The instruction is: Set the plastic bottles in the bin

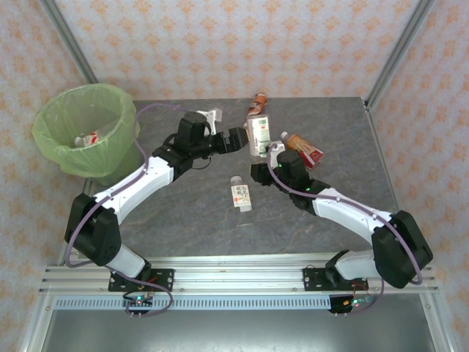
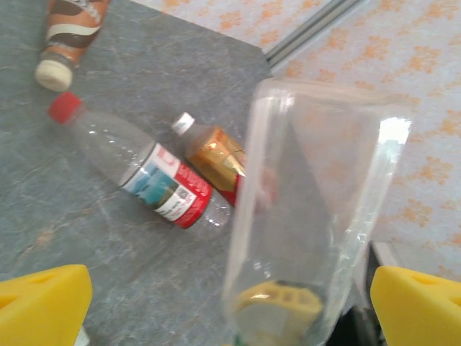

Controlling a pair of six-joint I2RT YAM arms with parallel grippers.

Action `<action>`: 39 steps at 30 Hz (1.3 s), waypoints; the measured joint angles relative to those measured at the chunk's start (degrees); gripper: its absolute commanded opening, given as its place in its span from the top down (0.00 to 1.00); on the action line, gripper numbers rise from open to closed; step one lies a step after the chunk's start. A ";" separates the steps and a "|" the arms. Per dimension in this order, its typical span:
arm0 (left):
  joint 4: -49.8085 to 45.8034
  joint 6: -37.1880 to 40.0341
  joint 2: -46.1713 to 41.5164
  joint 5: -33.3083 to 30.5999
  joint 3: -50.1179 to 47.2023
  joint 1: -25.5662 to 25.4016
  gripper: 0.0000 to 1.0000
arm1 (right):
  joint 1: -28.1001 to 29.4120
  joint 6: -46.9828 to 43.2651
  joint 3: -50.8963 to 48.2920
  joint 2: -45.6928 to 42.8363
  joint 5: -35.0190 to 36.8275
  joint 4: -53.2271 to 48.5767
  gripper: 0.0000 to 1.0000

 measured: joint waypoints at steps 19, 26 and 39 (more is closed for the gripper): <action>2.56 -1.46 3.93 1.03 3.80 -0.87 0.18 | 4.70 -0.15 2.38 0.79 -6.47 3.45 1.00; 2.60 -1.01 3.93 1.03 3.87 -1.29 0.36 | 4.74 -0.15 2.40 1.38 -6.58 3.26 0.84; 0.17 -0.17 3.93 -0.52 4.61 -1.27 0.43 | 4.96 -1.29 0.98 -0.20 -2.54 4.11 0.22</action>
